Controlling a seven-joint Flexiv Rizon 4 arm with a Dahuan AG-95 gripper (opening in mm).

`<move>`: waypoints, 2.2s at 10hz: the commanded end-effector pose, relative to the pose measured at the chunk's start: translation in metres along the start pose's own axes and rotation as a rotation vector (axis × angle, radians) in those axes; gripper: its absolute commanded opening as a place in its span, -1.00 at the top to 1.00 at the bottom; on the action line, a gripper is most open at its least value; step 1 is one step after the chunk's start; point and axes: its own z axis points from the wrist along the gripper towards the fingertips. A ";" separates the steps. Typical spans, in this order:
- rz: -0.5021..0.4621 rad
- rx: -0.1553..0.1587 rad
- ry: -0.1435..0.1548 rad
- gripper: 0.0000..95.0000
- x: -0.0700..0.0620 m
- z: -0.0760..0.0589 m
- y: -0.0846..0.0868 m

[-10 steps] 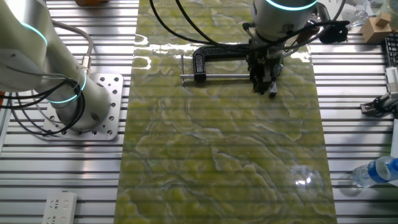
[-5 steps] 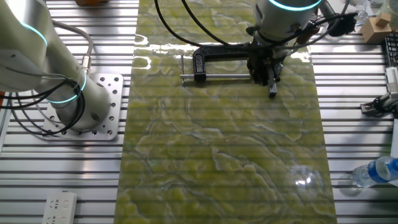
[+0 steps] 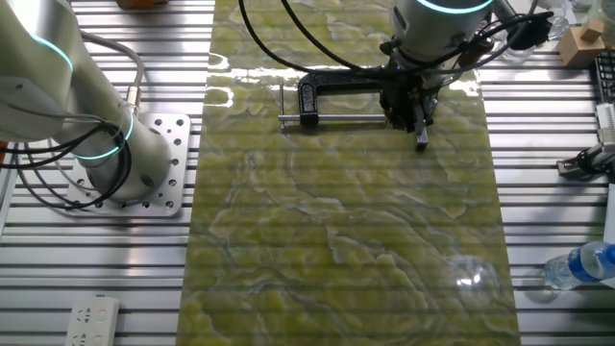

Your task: Push down the lever

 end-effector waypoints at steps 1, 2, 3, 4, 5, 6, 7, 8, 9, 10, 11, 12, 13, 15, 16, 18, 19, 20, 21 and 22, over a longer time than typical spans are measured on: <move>0.014 -0.009 0.009 1.00 0.000 0.000 0.001; 0.043 -0.011 0.011 1.00 -0.010 0.001 0.012; 0.056 -0.005 0.018 1.00 -0.022 0.003 0.023; 0.063 -0.007 0.016 1.00 -0.029 0.003 0.029; 0.069 -0.006 0.018 1.00 -0.039 0.003 0.035; 0.081 -0.005 0.027 1.00 -0.051 0.002 0.044; 0.089 -0.007 0.031 1.00 -0.055 0.003 0.048; 0.092 -0.009 0.032 1.00 -0.056 0.004 0.053; 0.108 -0.009 0.032 1.00 -0.058 0.007 0.061; 0.118 -0.006 0.032 1.00 -0.060 0.010 0.066; 0.125 -0.006 0.032 1.00 -0.061 0.011 0.070; 0.130 -0.007 0.033 1.00 -0.063 0.011 0.072; 0.134 -0.007 0.038 1.00 -0.063 0.011 0.072; 0.126 -0.010 0.048 1.00 -0.063 0.011 0.072; 0.111 -0.010 0.050 1.00 -0.063 0.011 0.072; 0.113 -0.010 0.049 1.00 -0.063 0.011 0.072; 0.110 -0.014 0.049 1.00 -0.063 0.011 0.072; 0.107 -0.017 0.049 1.00 -0.063 0.011 0.072; 0.107 -0.017 0.049 1.00 -0.063 0.011 0.072; 0.059 -0.055 0.025 1.00 -0.063 0.011 0.072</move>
